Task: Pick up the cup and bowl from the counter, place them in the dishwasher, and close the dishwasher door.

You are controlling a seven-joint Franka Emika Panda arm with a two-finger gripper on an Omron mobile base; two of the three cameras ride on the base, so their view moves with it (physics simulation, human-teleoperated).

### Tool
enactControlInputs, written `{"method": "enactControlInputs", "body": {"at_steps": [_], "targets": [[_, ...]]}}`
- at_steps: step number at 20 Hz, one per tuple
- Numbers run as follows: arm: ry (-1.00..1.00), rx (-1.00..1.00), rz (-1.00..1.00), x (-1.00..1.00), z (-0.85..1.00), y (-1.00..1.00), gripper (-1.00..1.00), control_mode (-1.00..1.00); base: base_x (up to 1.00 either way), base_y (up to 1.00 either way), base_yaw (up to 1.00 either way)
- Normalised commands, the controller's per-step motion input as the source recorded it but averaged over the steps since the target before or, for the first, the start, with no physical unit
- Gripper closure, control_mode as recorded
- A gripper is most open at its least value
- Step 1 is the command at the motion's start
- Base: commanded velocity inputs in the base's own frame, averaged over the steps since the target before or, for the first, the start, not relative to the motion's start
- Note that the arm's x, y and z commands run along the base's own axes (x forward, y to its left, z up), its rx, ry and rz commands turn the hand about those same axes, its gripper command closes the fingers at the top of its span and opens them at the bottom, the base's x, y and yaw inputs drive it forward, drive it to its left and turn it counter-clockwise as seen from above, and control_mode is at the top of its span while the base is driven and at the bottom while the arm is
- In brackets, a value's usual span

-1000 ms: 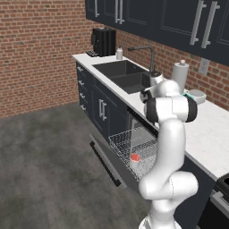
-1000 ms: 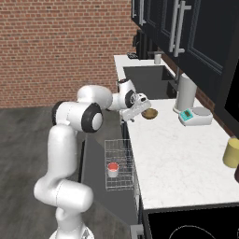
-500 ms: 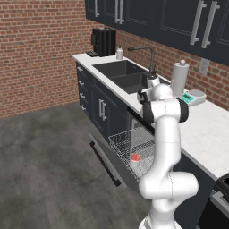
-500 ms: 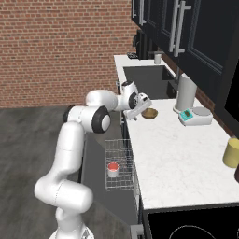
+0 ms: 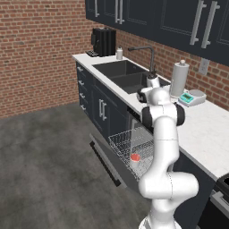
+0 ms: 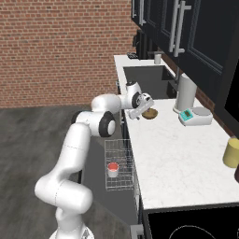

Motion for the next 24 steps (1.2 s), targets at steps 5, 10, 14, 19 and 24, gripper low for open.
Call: {"method": "enactControlInputs", "body": {"at_steps": [5,10,14,19,24], "targets": [[0.00,0.00,0.00,0.17,-0.39,0.00,-1.00,-1.00,0.00,0.00,0.00],[0.00,0.00,0.00,0.17,-0.26,0.00,-1.00,-1.00,0.00,0.00,0.00],[0.00,0.00,0.00,0.13,-0.19,0.00,-1.00,-1.00,0.00,0.00,0.00],[0.00,0.00,0.00,0.16,-0.10,0.00,-1.00,-1.00,0.00,0.00,0.00],[0.00,0.00,0.00,0.12,-0.17,0.00,1.00,-1.00,0.00,0.00,0.00]]}}
